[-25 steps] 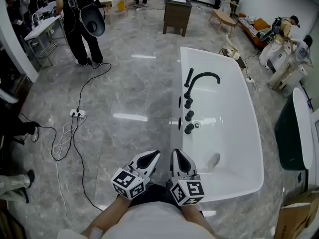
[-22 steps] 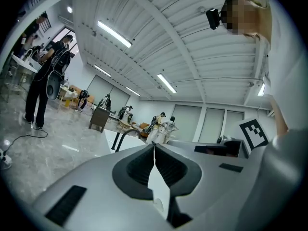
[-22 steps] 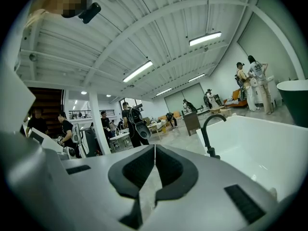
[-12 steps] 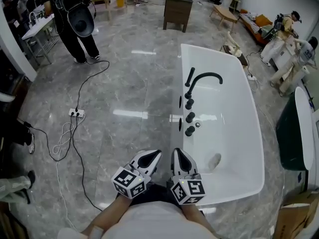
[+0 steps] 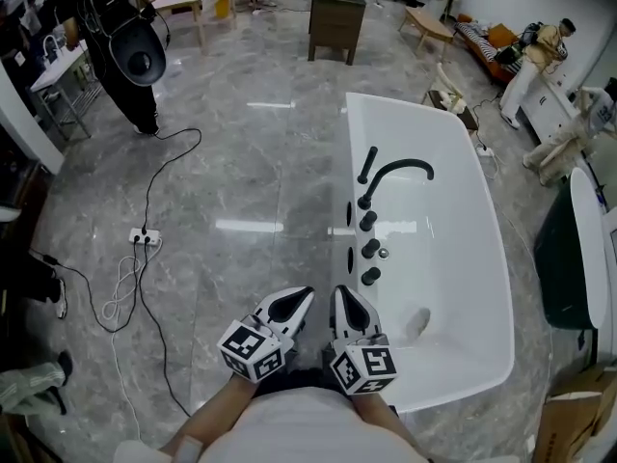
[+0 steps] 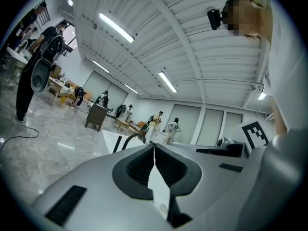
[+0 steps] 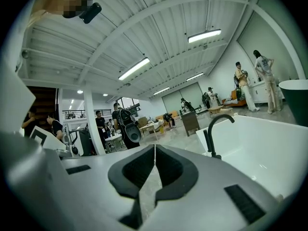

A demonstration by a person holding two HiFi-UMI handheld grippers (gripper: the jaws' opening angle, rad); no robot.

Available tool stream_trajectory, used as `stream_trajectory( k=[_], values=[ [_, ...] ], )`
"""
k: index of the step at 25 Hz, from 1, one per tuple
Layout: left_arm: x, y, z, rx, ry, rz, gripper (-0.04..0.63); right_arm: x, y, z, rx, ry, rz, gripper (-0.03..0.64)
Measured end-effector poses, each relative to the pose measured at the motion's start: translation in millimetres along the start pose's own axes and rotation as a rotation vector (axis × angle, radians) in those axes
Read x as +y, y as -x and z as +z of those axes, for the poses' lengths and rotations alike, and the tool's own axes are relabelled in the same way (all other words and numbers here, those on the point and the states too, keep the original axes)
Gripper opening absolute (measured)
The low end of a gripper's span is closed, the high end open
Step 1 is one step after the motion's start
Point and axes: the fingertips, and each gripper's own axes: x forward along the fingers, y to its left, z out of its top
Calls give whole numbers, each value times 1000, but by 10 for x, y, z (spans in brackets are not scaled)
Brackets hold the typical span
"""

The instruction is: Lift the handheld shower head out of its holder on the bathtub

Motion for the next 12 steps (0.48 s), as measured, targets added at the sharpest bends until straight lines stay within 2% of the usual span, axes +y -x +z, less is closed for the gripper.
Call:
stream_trajectory(
  k=[12],
  values=[
    [604,-382,356,25,13,-59,12,4,-757,112,25,2,-27,17]
  ],
)
